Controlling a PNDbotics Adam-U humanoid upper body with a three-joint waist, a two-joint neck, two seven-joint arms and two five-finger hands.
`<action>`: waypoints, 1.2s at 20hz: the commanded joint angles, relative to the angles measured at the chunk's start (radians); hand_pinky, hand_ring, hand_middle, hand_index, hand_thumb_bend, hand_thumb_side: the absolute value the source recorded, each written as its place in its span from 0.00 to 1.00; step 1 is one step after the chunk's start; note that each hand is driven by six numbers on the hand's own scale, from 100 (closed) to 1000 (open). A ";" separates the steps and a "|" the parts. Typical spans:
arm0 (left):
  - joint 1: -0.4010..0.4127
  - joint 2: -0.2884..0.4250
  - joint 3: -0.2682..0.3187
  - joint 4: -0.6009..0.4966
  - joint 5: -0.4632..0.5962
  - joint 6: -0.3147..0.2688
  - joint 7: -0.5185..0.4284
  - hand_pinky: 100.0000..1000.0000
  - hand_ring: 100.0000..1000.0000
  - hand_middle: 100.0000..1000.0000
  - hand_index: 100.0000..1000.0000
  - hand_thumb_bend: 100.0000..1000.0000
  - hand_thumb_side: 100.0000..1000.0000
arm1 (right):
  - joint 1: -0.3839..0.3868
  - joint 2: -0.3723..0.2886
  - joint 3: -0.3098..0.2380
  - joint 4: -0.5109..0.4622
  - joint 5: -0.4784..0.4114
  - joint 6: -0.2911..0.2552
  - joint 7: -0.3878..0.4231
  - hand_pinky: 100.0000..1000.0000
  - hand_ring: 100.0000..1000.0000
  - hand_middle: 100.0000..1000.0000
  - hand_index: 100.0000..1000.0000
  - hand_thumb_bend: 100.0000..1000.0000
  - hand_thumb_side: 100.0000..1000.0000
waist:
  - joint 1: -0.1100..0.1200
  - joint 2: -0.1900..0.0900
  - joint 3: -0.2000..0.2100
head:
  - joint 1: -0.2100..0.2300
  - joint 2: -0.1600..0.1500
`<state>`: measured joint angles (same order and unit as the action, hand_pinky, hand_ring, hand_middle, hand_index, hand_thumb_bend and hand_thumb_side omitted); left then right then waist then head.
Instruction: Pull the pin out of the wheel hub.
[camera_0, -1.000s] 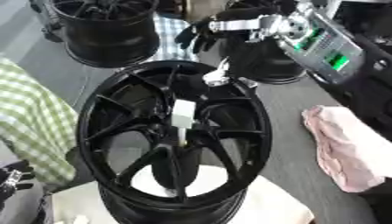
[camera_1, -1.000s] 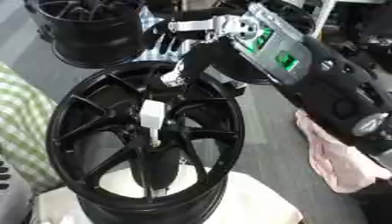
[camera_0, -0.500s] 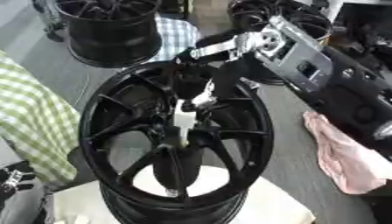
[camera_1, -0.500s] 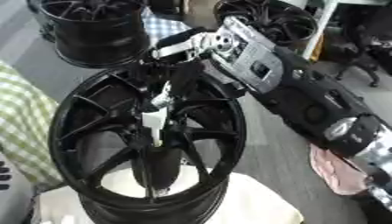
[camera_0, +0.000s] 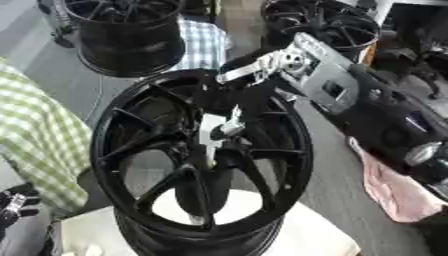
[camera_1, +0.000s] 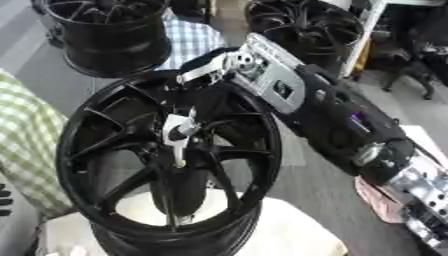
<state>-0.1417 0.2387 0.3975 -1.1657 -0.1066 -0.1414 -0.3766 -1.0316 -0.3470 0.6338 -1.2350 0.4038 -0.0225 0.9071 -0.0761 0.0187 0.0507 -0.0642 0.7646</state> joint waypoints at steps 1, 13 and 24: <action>-0.011 0.021 -0.004 -0.021 0.000 -0.002 -0.003 0.67 0.70 0.64 0.77 0.35 0.61 | -0.016 0.001 -0.019 0.020 0.048 -0.030 0.000 0.82 0.83 0.83 0.94 0.36 0.45 | 0.008 -0.014 0.001 | -0.001 0.005; -0.012 0.020 -0.005 -0.022 -0.002 -0.002 -0.008 0.67 0.70 0.64 0.77 0.35 0.61 | -0.007 0.040 -0.027 0.087 0.124 -0.083 0.000 0.76 0.77 0.74 0.88 0.34 0.45 | 0.009 -0.013 0.003 | -0.002 0.005; -0.012 0.019 -0.005 -0.023 -0.003 -0.003 -0.011 0.67 0.70 0.64 0.78 0.35 0.62 | -0.011 0.049 -0.042 0.055 0.143 -0.097 0.000 0.65 0.64 0.55 0.70 0.29 0.40 | 0.010 -0.012 0.003 | -0.003 0.005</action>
<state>-0.1419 0.2386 0.3968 -1.1661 -0.1072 -0.1427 -0.3841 -1.0200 -0.2862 0.6088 -1.1560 0.5469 -0.1165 0.9079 -0.0757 0.0187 0.0538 -0.0644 0.7684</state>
